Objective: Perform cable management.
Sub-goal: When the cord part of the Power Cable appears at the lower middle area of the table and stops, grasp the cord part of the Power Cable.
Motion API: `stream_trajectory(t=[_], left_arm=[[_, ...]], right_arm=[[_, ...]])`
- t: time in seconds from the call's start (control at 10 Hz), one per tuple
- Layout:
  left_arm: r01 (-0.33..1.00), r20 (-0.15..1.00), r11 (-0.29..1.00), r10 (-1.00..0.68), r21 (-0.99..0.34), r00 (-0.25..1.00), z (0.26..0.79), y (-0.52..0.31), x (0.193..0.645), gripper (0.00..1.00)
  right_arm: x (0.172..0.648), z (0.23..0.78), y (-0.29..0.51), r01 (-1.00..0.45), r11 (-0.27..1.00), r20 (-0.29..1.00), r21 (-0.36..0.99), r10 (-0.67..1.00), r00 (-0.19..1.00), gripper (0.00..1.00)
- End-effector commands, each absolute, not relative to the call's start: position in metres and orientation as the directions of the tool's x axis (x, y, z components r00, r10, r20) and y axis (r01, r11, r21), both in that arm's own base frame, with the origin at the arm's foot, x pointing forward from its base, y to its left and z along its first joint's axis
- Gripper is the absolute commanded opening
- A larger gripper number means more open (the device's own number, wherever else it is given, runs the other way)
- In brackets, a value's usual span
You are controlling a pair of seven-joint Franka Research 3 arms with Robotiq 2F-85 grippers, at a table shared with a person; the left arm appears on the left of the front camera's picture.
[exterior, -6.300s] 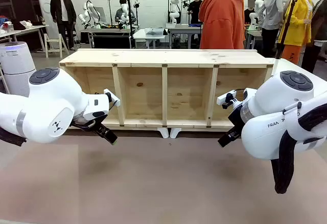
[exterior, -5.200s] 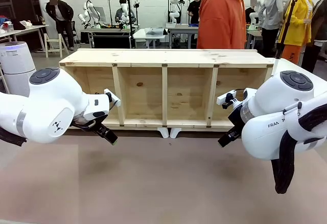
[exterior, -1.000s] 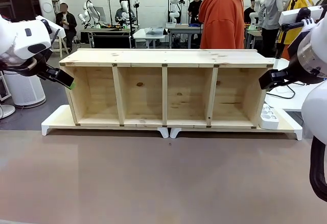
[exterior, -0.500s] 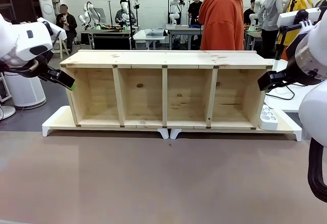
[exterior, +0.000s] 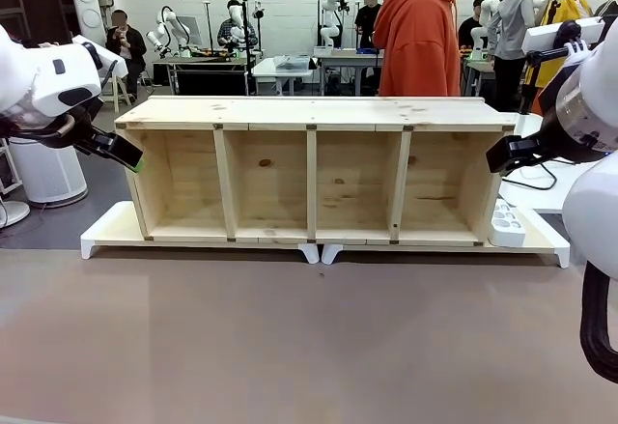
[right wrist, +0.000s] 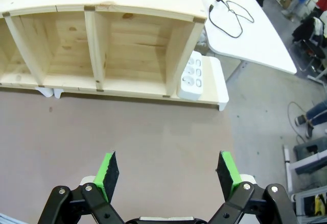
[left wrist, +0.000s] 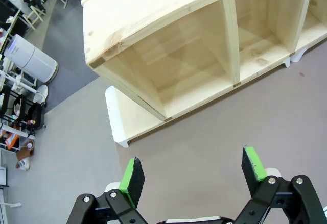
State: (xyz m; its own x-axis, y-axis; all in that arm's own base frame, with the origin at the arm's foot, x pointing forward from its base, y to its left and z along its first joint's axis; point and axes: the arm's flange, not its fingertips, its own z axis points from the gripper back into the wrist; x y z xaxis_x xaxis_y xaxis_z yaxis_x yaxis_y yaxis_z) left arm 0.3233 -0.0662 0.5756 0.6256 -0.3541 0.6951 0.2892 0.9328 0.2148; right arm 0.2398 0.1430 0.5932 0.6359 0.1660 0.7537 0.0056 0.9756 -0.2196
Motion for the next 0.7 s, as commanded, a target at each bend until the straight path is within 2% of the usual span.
stream_trajectory(t=[0.0,0.6], left_arm=[[0.291,0.695,0.933,-0.354,0.213,0.626,0.5755,-0.0657,0.3235,1.0],[0.291,0.695,0.933,-0.354,0.213,0.626,0.5755,-0.0657,0.3235,1.0]], right_arm=[[0.24,0.5931,0.1427,-0.003,0.975,0.752,-0.223,0.174,0.636,1.0],[0.24,0.5931,0.1427,-0.003,0.975,0.752,-0.223,0.174,0.636,1.0]])
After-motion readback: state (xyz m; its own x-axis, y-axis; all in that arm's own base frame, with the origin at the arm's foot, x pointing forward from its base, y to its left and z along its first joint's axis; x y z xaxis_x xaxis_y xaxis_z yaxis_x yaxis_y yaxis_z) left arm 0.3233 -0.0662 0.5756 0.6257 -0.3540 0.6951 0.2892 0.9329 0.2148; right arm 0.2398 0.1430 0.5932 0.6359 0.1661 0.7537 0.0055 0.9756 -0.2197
